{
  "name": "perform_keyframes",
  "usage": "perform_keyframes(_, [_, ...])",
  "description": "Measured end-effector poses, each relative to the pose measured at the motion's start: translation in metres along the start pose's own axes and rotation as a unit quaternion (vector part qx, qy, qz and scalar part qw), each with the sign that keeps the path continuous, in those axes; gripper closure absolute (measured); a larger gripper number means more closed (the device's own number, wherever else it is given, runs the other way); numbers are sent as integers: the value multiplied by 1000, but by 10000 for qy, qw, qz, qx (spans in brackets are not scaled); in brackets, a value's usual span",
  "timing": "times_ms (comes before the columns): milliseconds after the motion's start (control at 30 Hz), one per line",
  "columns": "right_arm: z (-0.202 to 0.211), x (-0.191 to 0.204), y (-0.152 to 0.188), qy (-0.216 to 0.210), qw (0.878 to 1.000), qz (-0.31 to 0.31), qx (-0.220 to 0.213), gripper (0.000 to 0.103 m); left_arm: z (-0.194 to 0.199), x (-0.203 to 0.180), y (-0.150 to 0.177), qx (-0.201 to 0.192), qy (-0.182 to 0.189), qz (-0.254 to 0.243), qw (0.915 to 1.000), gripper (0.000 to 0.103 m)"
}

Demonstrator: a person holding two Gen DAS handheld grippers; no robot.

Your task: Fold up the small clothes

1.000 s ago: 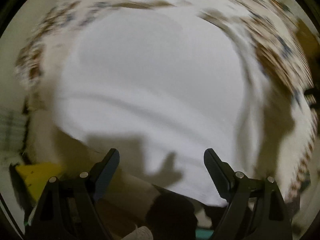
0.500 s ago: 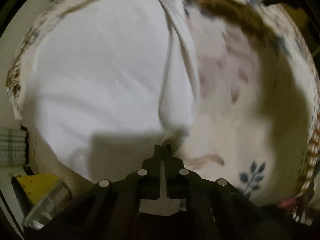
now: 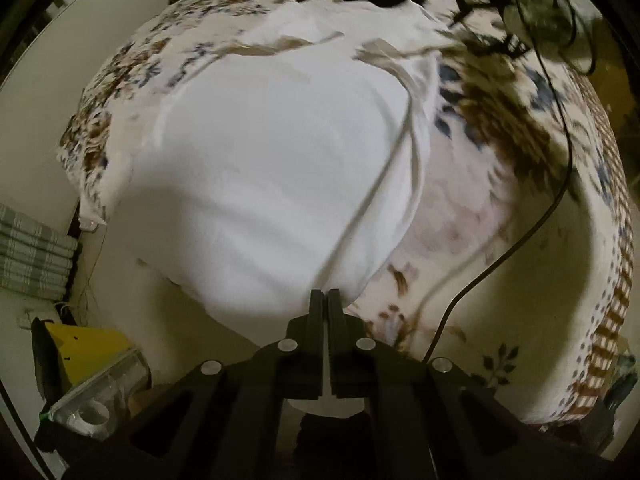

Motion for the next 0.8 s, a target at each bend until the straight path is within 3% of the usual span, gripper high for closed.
perform_keyframes(100, [-14, 3, -18, -113, 9998, -168, 18, 45, 4, 11, -8, -15, -21, 97, 9999, 103])
perform_keyframes(133, [-23, 6, -20, -125, 9998, -160, -18, 66, 6, 16, -10, -27, -52, 92, 9999, 103])
perform_keyframes(200, [-10, 11, -24, 25, 9999, -35, -112, 94, 10, 26, -21, -48, -28, 149, 9999, 103])
perform_keyframes(400, [38, 68, -23, 365, 9971, 556, -366, 98, 27, 70, -46, -222, 55, 412, 9989, 103])
perform_keyframes(500, [48, 108, -5, 643, 9942, 771, -386, 99, 24, 104, -54, -191, 186, 626, 9977, 103])
perform_keyframes(533, [21, 144, -6, 728, 9931, 831, -391, 99, 22, 115, -55, -158, 252, 696, 9971, 103])
perform_keyframes(600, [19, 176, -3, 929, 9897, 1009, -403, 99, 17, 134, -59, -122, 342, 791, 9962, 103])
perform_keyframes(800, [-77, 329, 3, 1505, 9775, 1408, -450, 99, -2, 211, -75, -162, 464, 1156, 9921, 103])
Point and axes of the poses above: each gripper's, at about its wrist camera, not at the fingertips, and z roughly against the way its jaws point, x to its left, y to its underside, the point moved 5 cm from there along -z, roughly the way its jaws point
